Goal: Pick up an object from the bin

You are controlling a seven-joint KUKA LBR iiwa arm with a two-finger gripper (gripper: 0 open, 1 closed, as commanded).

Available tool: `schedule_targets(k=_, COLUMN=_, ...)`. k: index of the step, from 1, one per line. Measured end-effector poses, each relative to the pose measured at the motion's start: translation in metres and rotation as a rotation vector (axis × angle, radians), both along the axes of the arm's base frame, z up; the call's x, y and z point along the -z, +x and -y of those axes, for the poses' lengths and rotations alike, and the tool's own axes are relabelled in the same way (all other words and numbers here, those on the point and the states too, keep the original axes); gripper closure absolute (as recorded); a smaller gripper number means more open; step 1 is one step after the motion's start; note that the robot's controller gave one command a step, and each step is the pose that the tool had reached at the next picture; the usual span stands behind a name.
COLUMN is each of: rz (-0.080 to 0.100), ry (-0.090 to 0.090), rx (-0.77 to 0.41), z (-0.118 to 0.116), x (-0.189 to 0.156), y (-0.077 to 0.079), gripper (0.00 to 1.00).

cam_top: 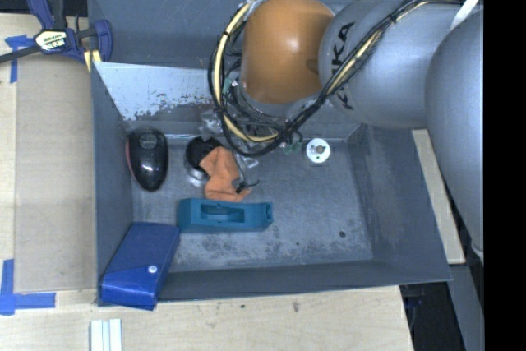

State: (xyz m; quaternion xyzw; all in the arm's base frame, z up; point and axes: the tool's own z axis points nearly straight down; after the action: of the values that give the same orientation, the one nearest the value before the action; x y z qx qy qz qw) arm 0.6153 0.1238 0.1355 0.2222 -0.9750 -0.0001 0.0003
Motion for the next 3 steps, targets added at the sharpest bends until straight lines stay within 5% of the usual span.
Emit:
schedule_targets(k=1, rz=0.002, ry=0.000, rx=-0.263, z=-0.019, x=0.029, y=0.005, gripper=0.00)
schedule_targets(k=2, rz=0.024, ry=0.007, rx=-0.530, z=-0.019, x=0.055, y=-0.008, gripper=1.00)
schedule_targets(k=3, rz=0.024, ry=0.007, rx=-0.529, z=-0.019, x=0.055, y=-0.008, gripper=1.00)
